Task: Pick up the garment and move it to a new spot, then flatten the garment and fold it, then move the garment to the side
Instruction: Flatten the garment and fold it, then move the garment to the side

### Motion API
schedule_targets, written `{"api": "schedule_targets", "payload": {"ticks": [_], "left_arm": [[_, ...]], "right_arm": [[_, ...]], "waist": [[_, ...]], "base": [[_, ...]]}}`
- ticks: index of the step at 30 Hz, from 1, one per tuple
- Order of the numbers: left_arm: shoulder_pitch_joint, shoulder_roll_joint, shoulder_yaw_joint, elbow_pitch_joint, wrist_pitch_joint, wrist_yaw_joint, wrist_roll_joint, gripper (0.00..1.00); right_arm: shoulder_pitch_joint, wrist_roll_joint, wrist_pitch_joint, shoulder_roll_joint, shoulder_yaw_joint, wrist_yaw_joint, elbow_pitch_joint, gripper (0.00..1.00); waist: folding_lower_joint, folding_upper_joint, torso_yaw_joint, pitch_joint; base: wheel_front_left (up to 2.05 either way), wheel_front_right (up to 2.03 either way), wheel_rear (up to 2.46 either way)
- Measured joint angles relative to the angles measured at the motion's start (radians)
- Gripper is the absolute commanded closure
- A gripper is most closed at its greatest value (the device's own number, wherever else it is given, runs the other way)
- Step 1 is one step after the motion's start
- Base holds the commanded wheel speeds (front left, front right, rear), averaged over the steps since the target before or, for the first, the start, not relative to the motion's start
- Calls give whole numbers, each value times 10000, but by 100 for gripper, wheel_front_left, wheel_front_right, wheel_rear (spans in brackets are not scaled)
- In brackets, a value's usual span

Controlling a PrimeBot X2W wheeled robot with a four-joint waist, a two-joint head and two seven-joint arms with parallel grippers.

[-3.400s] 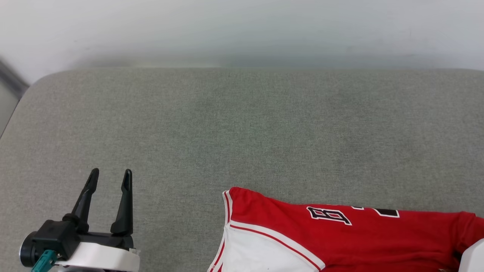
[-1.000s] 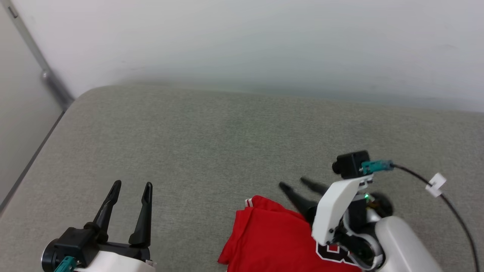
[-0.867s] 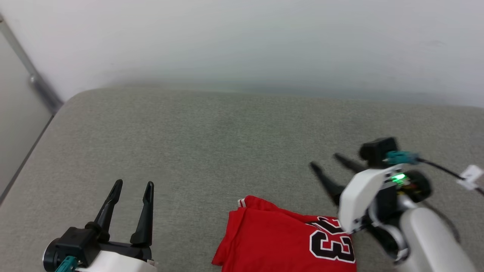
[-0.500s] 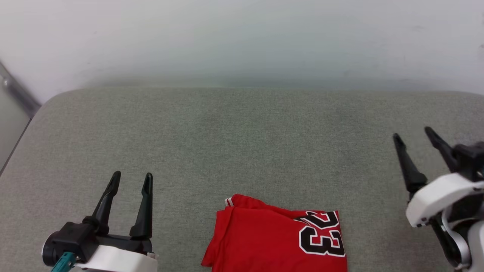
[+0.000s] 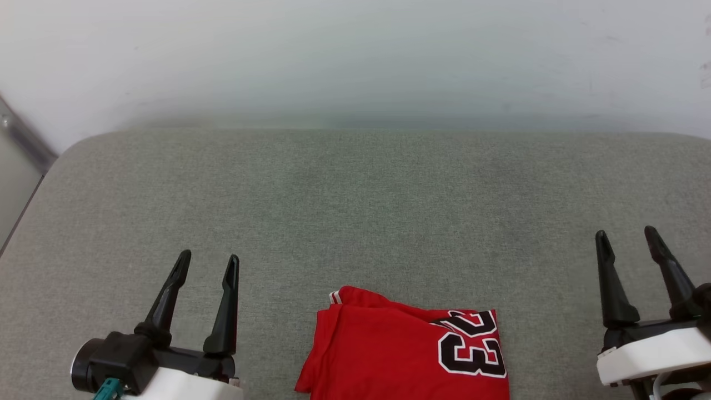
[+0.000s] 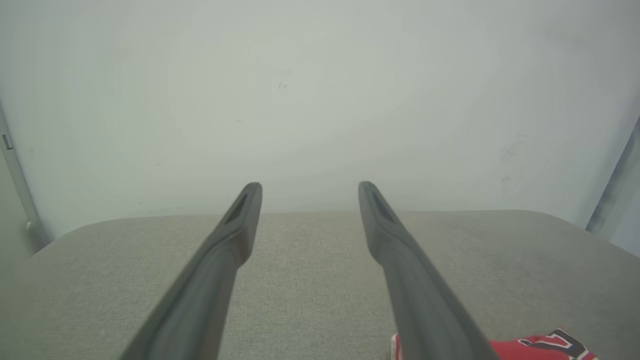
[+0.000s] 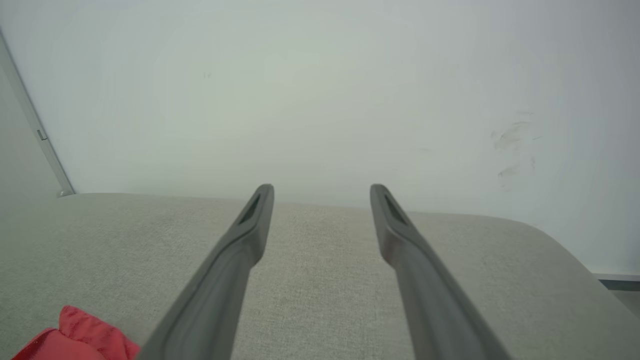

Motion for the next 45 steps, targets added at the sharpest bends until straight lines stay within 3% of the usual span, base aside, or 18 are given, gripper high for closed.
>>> {"api": "schedule_targets", "payload": {"ticks": [12,20,21,28,33,38,45], "left_arm": [[284,-115,-29,-182,0,0,198,0],[284,-121,-82,-171,0,0,224,0],[283,-117,-96,-157,0,0,230,0],[65,-115,-209,-111,0,0,247,0],[-154,-82,-395,88,0,0,305,0],[-375,-104,-617,196,0,0,286,0],[-674,-77,-759,320,0,0,240,0]], "right_arm": [[360,-265,-132,504,190,0,-221,0],[519,-82,523,543,309,0,-173,0],[660,52,1553,313,755,0,-245,0],[941,1112,5986,-489,1532,0,-1058,0],[1147,1628,8836,-236,1323,-2,-1509,0],[1057,1639,10063,184,1264,0,-1398,0],[473,1315,10412,614,1335,-2,-330,0]], "waist": [[0,0,58,-37],[0,0,92,-12],[0,0,107,50],[0,0,169,401],[-1,0,343,721],[0,0,624,1034],[0,0,1095,1403]], "base": [[0,0,0],[0,0,0],[0,0,0],[0,0,0],[0,0,0],[0,0,0],[0,0,0]]}}
